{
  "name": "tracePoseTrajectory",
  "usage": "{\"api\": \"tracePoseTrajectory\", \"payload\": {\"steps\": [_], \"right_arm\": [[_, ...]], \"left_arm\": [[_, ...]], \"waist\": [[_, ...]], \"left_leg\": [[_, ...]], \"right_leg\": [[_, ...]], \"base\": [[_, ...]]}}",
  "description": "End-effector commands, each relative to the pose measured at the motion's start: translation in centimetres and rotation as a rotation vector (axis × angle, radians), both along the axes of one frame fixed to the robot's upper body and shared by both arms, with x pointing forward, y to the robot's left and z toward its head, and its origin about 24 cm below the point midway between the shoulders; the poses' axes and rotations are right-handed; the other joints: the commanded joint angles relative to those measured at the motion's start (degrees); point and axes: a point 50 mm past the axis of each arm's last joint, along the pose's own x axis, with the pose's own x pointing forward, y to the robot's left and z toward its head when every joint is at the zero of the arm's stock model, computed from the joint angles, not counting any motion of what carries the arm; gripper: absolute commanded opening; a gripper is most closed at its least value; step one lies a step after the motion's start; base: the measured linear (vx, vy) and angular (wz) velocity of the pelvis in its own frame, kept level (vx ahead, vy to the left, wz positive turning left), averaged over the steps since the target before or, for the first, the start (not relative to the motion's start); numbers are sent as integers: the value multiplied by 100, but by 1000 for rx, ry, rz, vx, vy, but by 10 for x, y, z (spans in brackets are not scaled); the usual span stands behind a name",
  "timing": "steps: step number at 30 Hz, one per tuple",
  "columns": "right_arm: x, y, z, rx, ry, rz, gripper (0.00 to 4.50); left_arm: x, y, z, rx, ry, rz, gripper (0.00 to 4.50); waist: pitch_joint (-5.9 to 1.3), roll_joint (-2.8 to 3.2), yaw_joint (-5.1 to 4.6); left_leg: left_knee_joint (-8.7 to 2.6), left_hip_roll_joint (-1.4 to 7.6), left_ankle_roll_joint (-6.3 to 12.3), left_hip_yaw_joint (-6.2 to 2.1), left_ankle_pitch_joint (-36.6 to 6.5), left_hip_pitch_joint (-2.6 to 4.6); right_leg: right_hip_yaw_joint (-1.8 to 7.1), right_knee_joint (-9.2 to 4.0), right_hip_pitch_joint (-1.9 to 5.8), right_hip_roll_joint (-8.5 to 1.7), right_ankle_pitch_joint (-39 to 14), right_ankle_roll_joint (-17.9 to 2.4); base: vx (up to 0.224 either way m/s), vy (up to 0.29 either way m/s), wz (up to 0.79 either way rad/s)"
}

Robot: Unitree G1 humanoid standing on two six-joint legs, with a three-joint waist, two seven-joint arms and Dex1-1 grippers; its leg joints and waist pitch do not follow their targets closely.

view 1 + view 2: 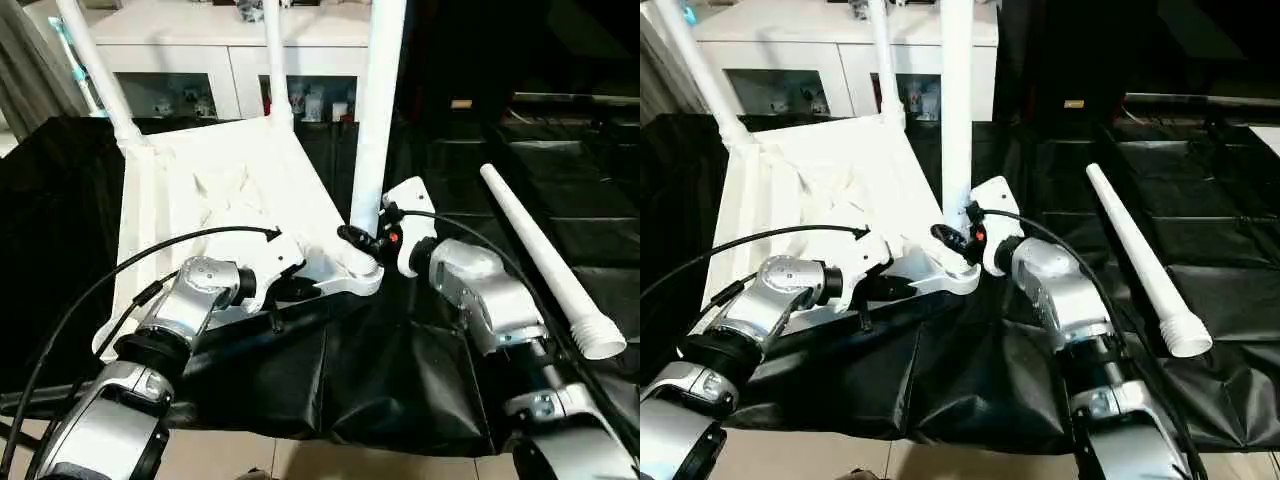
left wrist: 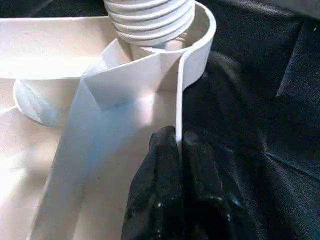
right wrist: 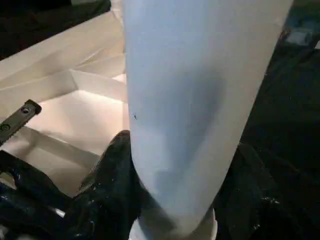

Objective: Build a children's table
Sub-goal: Insert table leg to table base

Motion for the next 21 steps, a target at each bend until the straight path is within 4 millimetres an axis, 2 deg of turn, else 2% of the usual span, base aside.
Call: {"api": "tracePoseTrajectory", "payload": {"steps": [1,7,15,16,21], "right_arm": [[-8,-10,-29,-80,147,-22,185],[-12,-9,-26,-65,152,7,185],[-16,-13,-22,-66,158,9,185],[-17,-13,-22,-66,157,11,185],[-20,-13,-18,-65,156,25,185]], "left_arm": [[-4,-2,-4,-41,10,22,0],[-2,-2,-5,-36,1,28,0],[-2,-1,-4,-43,-3,33,0],[-2,-1,-4,-42,-5,32,0],[-3,-1,-4,-42,-5,31,0]], "waist": [[-326,-116,14],[-328,-123,20],[-312,-136,20],[-311,-153,17],[-321,-143,31]], "left_leg": [[-425,346,50,-186,-1149,117],[-435,352,61,-186,-1125,119],[-449,355,52,-189,-1162,120],[-449,350,52,-185,-1174,117],[-455,363,38,-187,-1120,124]], "right_leg": [[286,-528,178,-548,-1210,-1069],[286,-527,183,-549,-1143,-1052],[289,-551,172,-559,-1311,-1013],[289,-555,177,-550,-1335,-994],[294,-550,170,-560,-1271,-977]], "base": [[0,0,0],[0,0,0],[0,0,0],[0,0,0],[0,0,0]]}}
